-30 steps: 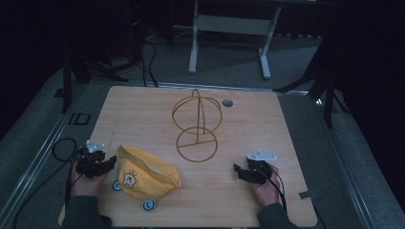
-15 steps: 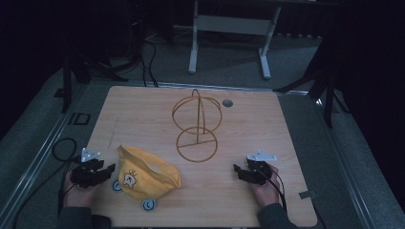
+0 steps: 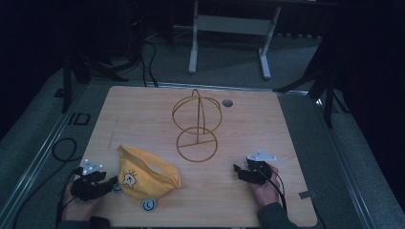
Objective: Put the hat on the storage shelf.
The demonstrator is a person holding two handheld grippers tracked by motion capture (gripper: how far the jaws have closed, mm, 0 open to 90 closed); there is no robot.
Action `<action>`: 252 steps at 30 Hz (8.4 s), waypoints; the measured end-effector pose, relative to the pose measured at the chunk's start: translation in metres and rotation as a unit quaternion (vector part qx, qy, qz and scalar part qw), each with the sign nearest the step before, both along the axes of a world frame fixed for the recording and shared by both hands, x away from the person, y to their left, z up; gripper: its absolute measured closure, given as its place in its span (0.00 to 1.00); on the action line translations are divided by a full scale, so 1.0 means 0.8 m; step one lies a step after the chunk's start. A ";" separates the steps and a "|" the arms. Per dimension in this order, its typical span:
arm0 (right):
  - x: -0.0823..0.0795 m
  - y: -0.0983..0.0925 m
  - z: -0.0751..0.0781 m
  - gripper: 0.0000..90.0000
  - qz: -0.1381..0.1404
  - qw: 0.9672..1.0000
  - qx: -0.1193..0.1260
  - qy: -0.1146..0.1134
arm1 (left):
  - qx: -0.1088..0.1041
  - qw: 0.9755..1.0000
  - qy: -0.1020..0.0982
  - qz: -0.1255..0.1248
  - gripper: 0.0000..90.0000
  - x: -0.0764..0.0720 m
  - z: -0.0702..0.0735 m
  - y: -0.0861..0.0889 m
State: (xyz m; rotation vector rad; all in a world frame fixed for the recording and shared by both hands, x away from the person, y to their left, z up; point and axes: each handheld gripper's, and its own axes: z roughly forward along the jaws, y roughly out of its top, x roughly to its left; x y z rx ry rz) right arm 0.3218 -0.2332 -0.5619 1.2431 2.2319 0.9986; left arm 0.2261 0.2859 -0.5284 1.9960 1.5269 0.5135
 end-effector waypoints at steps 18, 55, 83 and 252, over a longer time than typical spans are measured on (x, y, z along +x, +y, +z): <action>0.000 0.000 0.000 0.39 0.000 1.000 0.000 0.000 | -0.009 0.999 0.043 -0.030 0.65 0.003 -0.016 -0.007; 0.000 0.000 0.000 0.38 0.001 1.000 0.000 -0.001 | -0.113 0.993 0.032 0.011 0.96 0.109 0.027 0.028; 0.000 0.000 0.000 0.38 0.001 1.000 0.000 -0.001 | -0.158 0.984 -0.048 -0.066 0.96 0.099 0.142 -0.005; 0.000 0.001 0.000 0.36 0.003 1.000 -0.001 0.000 | -0.012 0.966 -0.056 -0.251 0.94 0.191 0.291 -0.049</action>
